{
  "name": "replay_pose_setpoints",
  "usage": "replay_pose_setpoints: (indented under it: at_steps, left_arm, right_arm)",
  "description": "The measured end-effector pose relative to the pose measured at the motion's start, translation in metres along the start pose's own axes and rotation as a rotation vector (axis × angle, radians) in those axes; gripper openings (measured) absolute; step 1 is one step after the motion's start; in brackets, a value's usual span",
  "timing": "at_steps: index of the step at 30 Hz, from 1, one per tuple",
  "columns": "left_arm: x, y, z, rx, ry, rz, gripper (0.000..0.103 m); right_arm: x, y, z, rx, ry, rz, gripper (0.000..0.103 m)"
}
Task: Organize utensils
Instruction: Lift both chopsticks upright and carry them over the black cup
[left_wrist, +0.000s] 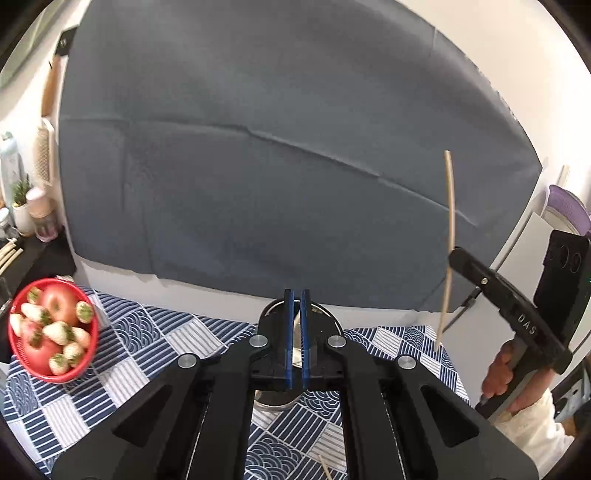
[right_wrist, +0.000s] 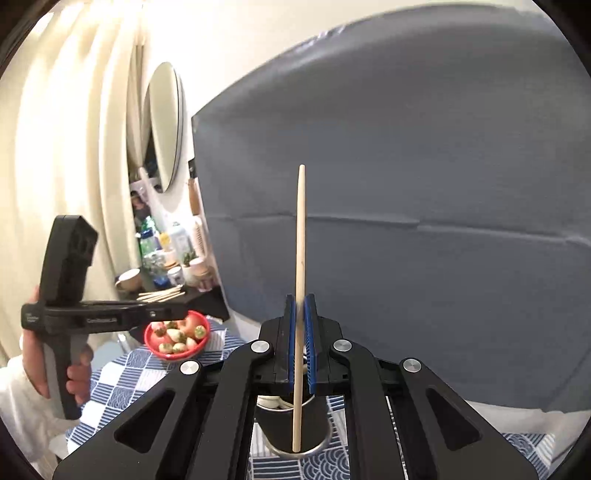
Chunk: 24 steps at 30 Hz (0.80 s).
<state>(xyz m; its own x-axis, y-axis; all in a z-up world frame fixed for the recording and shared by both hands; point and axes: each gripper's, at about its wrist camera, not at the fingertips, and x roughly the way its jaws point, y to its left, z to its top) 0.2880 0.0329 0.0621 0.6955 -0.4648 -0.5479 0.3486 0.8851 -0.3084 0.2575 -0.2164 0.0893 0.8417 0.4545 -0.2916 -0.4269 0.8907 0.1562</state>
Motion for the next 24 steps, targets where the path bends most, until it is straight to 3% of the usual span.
replay_pose_setpoints:
  at_steps: [14,24]
  left_arm:
    - [0.025,0.005,-0.003,0.029,0.052,0.024,0.004]
    - [0.042,0.008,-0.009,0.052,0.099,0.055,0.004]
  right_arm:
    - [0.034,-0.005,-0.012,-0.006,0.03,0.063,0.005]
    - [0.064,-0.006,-0.026,0.032,-0.017,0.142,0.005]
